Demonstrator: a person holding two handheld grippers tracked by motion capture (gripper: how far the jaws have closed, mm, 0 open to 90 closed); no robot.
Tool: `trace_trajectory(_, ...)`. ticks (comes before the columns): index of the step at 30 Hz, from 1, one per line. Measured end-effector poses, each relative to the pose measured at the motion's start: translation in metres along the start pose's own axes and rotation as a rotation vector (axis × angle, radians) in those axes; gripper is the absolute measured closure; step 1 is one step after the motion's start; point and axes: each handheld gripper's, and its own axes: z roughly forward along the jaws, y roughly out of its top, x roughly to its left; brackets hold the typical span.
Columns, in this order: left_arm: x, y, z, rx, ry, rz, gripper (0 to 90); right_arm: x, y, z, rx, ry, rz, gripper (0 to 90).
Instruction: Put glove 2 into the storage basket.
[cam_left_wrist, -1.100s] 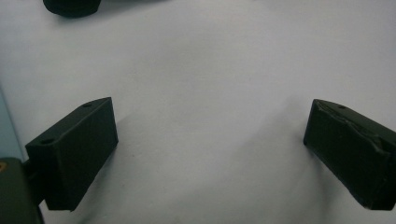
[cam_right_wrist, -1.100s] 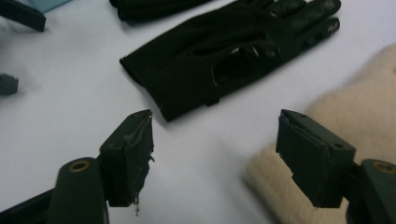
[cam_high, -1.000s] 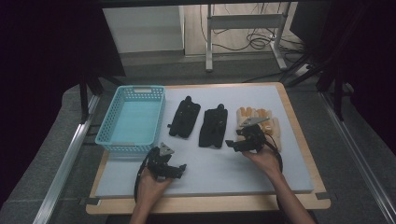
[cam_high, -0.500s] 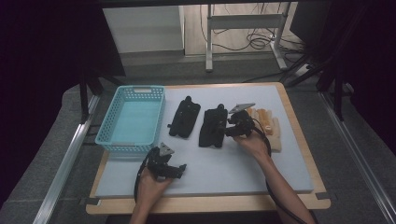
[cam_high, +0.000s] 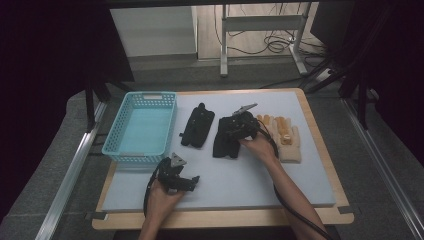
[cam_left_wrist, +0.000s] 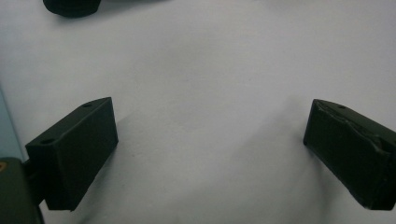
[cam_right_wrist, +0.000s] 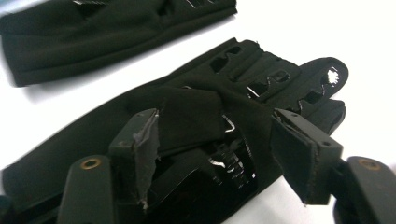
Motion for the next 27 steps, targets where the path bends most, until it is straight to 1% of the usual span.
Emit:
trace_trajectory(2, 0.000, 0.000, 0.000, 0.000, 0.000, 0.000, 3.4, 0.000, 0.001, 0.003, 0.006, -0.006, -0.006, 30.7)
trace_trajectory(3, 0.000, 0.000, 0.000, 0.002, 0.001, 0.001, 3.4, -0.001, 0.001, 0.009, 0.024, -0.003, -0.006, 30.9)
trace_trajectory(5, 0.000, 0.000, 0.000, 0.003, 0.001, 0.004, 3.4, -0.001, 0.000, 0.015, 0.055, -0.004, -0.011, 33.7)
trace_trajectory(7, 0.000, 0.000, 0.000, 0.002, 0.002, 0.001, 3.4, -0.004, -0.001, 0.017, 0.049, 0.043, 0.024, 44.8)
trace_trajectory(8, 0.000, 0.000, 0.000, 0.002, 0.002, 0.001, 3.4, -0.004, -0.001, 0.017, 0.049, 0.043, 0.024, 44.8)
trace_trajectory(9, 0.000, 0.000, 0.000, 0.001, 0.001, 0.000, 3.4, -0.005, -0.003, 0.016, 0.038, 0.059, 0.051, 53.7)
trace_trajectory(10, 0.000, 0.000, 0.000, 0.001, 0.001, 0.000, 3.4, -0.006, -0.003, 0.016, 0.039, 0.060, 0.060, 57.5)
trace_trajectory(11, 0.000, 0.000, 0.000, 0.001, 0.001, 0.000, 3.4, -0.007, -0.004, 0.015, 0.041, 0.066, 0.078, 64.2)
trace_trajectory(12, 0.000, 0.000, 0.000, 0.001, 0.001, 0.000, 3.4, -0.008, -0.004, 0.014, 0.044, 0.065, 0.085, 69.9)
trace_trajectory(13, 0.000, 0.000, 0.000, 0.001, 0.001, 0.000, 3.4, -0.008, -0.004, 0.014, 0.044, 0.065, 0.085, 69.9)
trace_trajectory(14, 0.000, 0.000, 0.000, 0.001, 0.001, 0.000, 3.4, -0.011, -0.005, 0.014, 0.044, 0.091, 0.111, 76.9)
trace_trajectory(16, 0.000, 0.000, 0.000, 0.001, 0.000, 0.000, 3.4, -0.011, -0.005, 0.013, 0.039, 0.103, 0.114, 82.1)
trace_trajectory(19, 0.000, 0.000, 0.000, 0.001, 0.000, 0.000, 3.4, -0.009, -0.005, 0.013, 0.039, 0.094, 0.109, 83.5)
trace_trajectory(20, 0.000, 0.000, 0.000, 0.003, 0.000, 0.001, 3.4, -0.008, -0.003, 0.011, 0.041, 0.091, 0.101, 84.2)
trace_trajectory(23, 0.000, 0.000, 0.000, 0.001, 0.000, 0.000, 3.4, -0.009, -0.003, 0.004, 0.024, 0.125, 0.119, 84.4)
trace_trajectory(24, 0.000, 0.000, 0.000, 0.000, -0.001, -0.001, 3.4, -0.009, -0.003, 0.000, 0.015, 0.132, 0.124, 84.4)
trace_trajectory(25, 0.000, 0.000, 0.000, 0.000, -0.001, -0.001, 3.4, -0.009, -0.003, 0.000, 0.015, 0.132, 0.124, 84.4)
trace_trajectory(26, 0.000, 0.000, 0.000, 0.000, -0.001, -0.001, 3.3, -0.008, -0.004, -0.008, -0.004, 0.163, 0.124, 84.4)
trace_trajectory(27, 0.000, 0.000, 0.000, 0.004, 0.000, 0.004, 3.4, -0.006, -0.004, -0.012, -0.006, 0.168, 0.132, 84.5)
